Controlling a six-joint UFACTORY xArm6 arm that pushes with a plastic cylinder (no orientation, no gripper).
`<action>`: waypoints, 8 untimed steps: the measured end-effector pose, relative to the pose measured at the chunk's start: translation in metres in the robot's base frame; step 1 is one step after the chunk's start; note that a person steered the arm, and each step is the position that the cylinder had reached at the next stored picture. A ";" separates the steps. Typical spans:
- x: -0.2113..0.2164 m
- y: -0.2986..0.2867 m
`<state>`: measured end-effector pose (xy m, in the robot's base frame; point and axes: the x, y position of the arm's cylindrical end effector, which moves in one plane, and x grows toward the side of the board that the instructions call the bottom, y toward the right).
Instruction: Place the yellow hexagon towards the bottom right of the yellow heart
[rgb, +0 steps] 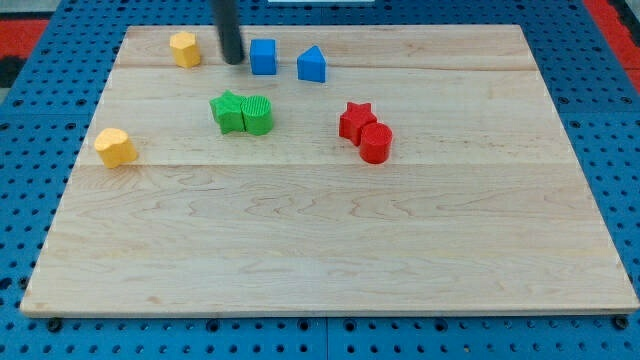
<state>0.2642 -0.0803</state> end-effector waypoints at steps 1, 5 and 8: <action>-0.023 -0.022; -0.041 -0.184; 0.054 -0.194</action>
<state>0.3179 -0.2746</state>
